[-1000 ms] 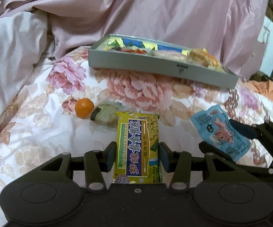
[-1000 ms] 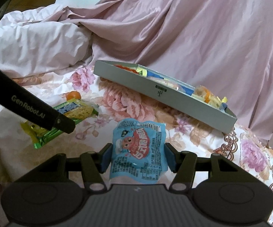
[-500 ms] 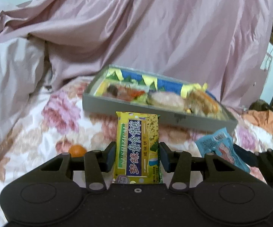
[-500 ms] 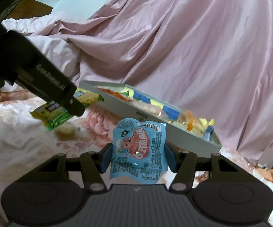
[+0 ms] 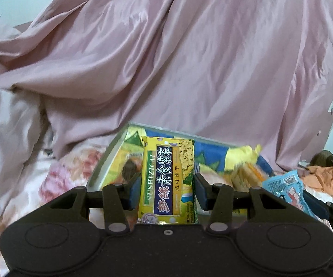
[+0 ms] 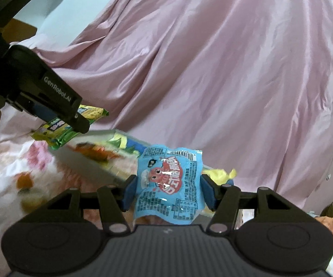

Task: Organize snacks
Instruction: 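Lower the stick pack and blue pouch into the tray and open both grippers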

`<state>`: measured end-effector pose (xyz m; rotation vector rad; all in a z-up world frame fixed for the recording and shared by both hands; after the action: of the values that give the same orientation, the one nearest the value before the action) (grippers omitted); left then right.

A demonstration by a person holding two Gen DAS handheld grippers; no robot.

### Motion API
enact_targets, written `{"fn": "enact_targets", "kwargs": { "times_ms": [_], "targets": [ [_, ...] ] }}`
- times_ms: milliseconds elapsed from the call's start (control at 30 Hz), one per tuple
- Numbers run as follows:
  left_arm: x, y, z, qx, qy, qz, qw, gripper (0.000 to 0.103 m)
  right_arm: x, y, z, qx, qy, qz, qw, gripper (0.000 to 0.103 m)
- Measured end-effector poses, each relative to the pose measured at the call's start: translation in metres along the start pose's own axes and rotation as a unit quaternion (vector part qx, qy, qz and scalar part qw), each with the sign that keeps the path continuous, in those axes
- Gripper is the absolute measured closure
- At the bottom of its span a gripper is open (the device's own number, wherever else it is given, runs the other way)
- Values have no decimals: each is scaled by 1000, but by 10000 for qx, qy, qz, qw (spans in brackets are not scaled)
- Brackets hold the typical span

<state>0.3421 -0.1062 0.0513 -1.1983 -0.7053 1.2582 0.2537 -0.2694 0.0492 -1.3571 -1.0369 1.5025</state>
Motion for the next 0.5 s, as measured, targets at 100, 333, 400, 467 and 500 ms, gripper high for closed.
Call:
{"fn": "enact_targets", "kwargs": {
  "times_ms": [100,333,400,467,500],
  "targets": [
    [-2,-9,-15,-34,-26,9,10000,53,-3,-9,-17,-83,-74,-71,9999,40],
    [0,-18,-48,-87,-152,-95,9998,53,-8,-21,-57,-40,-379,-355,9986,40],
    [1,-19,-56,-72,-179,-132,9997,53,-8,-20,-66,10,-428,-380,9984,40],
    [2,-18,-63,-44,-205,-159,9997,53,-8,-18,-75,54,-445,-366,9983,40],
    [2,-17,-66,-21,-213,-171,9996,53,-7,-17,-78,71,-463,-366,9982,40]
  ]
}}
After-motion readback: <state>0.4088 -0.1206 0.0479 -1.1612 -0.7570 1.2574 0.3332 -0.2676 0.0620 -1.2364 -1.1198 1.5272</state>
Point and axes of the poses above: each gripper's, at about its wrist camera, not at the fingertips, and z roughly against the way its jaws point, x to its left, y to its underside, the point moved 10 cm from there along -z, roughly the way its jaws point, and after that the axes turned 6 degrees about -x, right-handed, at the moved point
